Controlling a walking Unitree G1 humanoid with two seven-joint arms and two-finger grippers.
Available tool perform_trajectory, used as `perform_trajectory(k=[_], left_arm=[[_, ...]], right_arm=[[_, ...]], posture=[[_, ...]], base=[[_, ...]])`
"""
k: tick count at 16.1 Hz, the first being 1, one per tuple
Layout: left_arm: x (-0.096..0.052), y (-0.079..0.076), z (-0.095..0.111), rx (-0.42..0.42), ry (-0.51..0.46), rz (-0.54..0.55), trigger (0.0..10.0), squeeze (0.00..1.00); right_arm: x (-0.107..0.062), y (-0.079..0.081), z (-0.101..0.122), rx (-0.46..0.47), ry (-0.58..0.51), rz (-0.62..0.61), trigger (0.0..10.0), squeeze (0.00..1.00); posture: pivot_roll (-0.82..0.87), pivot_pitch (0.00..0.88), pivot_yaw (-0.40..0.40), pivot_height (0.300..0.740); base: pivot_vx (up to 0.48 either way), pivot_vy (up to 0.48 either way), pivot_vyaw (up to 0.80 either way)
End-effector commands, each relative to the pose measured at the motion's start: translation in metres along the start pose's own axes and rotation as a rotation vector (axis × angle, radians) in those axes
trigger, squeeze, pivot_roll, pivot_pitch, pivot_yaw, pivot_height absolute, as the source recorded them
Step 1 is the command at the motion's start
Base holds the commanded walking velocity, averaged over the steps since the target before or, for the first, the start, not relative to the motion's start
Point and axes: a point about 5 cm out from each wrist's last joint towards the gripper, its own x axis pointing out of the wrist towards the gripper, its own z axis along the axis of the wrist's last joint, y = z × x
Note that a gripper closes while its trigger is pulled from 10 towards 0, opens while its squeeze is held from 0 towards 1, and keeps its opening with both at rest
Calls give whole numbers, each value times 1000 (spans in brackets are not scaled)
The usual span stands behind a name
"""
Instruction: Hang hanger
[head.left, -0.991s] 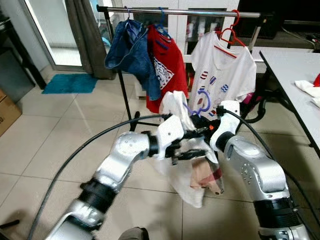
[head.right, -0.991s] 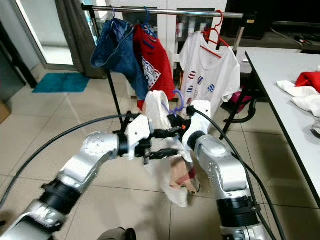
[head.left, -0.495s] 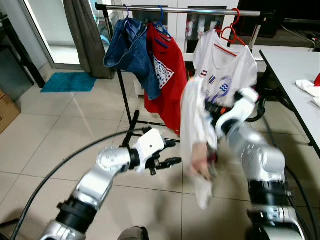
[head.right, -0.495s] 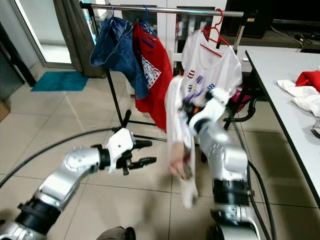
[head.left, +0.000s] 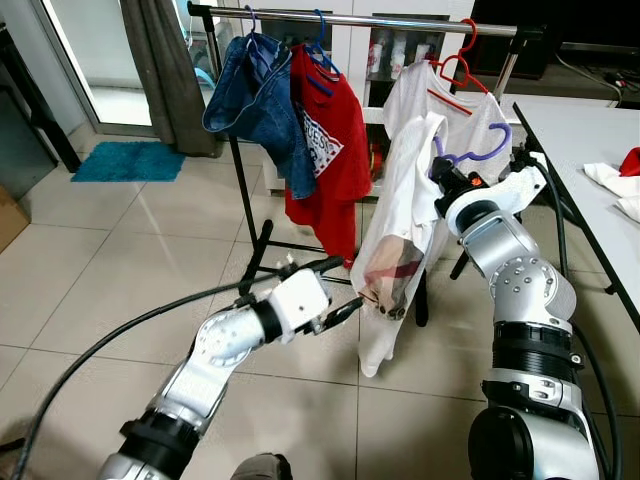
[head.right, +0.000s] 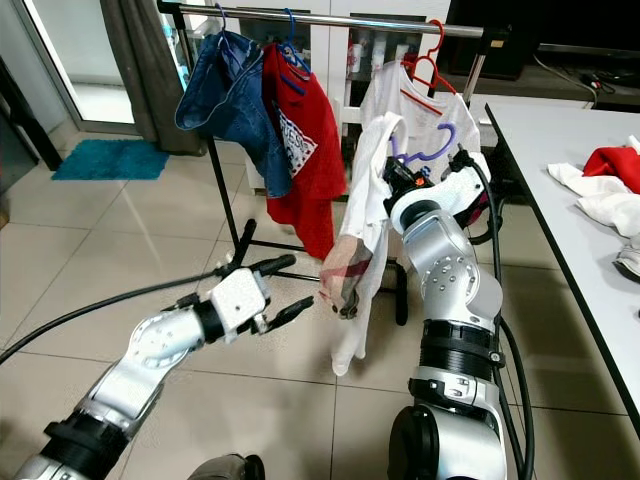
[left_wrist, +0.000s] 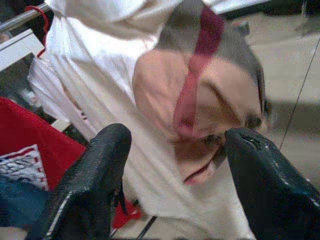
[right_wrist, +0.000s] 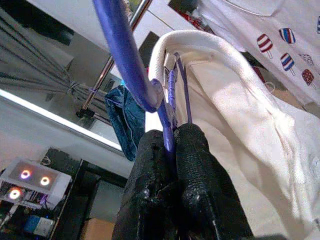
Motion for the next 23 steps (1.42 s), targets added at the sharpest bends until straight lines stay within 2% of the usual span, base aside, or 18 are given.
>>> perform_trajectory(k=[1, 3, 5, 6, 10, 11, 12, 13, 16, 23], left_arm=[[-3, -5, -7, 26, 26, -10, 10000, 0], [-1, -7, -8, 8, 7, 15, 10000, 0], [8, -6, -11, 25, 9, 17, 10000, 0], [12, -3, -13, 60, 18, 26, 10000, 0], [21, 7, -14, 58, 24, 65, 10000, 0], [23, 9, -13, 45, 9, 76, 3922, 0], [24, 9, -13, 42, 2, 80, 3922, 0], [25, 9, -13, 33, -9, 81, 0, 0], [29, 2, -10, -8, -52, 45, 0, 0], [36, 4, -5, -22, -87, 37, 0, 0]], right_arm=[[2, 7, 6, 20, -21, 17, 10000, 0], [2, 7, 6, 38, -20, 17, 10000, 0], [1, 12, 7, 65, -15, 38, 10000, 0], [0, 14, 8, 73, -13, 51, 10000, 0], [-3, 18, 9, 78, -10, 72, 10000, 0], [-3, 17, 9, 79, -11, 70, 10000, 0], [-4, 17, 10, 79, -11, 69, 10000, 0], [-4, 16, 10, 81, -11, 68, 10000, 0], [-5, 18, 10, 91, -9, 75, 10000, 0], [-4, 21, 10, 95, -4, 87, 10000, 0]], posture=[[-17, 0, 3, 740], [-17, 0, 2, 740], [-21, 0, 5, 740], [-23, 0, 6, 740], [-33, 0, 16, 740], [-35, 0, 18, 740], [-35, 0, 19, 740], [-35, 0, 19, 740], [-35, 0, 20, 740], [-35, 0, 19, 740]], base=[[0, 0, 0], [0, 0, 0], [0, 0, 0], [0, 0, 0], [0, 0, 0], [0, 0, 0], [0, 0, 0], [0, 0, 0], [0, 0, 0], [0, 0, 0]])
